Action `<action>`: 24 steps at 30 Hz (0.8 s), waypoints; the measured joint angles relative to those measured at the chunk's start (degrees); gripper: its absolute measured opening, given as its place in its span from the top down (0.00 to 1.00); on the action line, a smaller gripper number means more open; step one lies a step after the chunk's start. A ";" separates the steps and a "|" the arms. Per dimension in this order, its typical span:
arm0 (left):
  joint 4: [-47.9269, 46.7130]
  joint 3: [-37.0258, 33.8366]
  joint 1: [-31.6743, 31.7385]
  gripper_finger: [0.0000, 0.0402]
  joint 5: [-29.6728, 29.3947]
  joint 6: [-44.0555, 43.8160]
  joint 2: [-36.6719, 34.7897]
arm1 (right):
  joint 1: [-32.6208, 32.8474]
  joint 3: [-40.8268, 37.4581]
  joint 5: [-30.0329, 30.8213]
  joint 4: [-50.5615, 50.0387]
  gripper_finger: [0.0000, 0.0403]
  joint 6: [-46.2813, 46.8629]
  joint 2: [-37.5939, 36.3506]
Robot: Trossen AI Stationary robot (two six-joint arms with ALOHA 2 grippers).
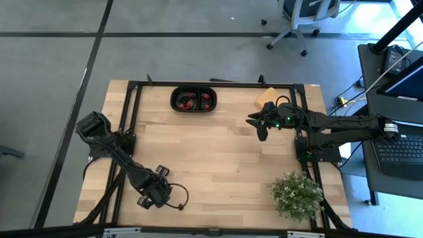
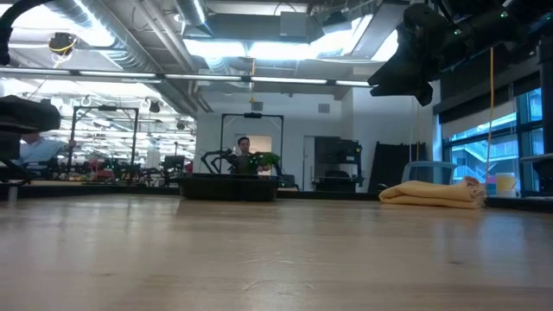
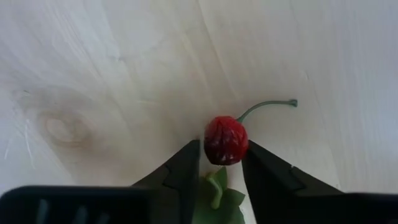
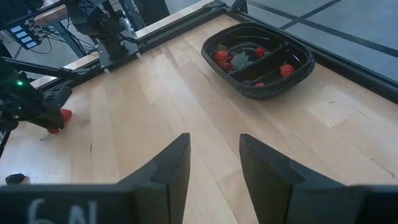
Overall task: Pick and placing Produce into tupperware
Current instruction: Put the red cherry into the black bin
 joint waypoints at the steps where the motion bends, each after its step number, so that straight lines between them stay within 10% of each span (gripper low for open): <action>1: 0.06 -0.01 0.00 0.74 -0.06 0.00 0.00 | 0.00 0.00 0.00 0.00 0.65 -0.02 0.00; 24: 2.68 0.83 1.23 0.87 0.38 -1.50 0.29 | 0.00 0.00 0.01 -2.18 0.65 -0.04 0.00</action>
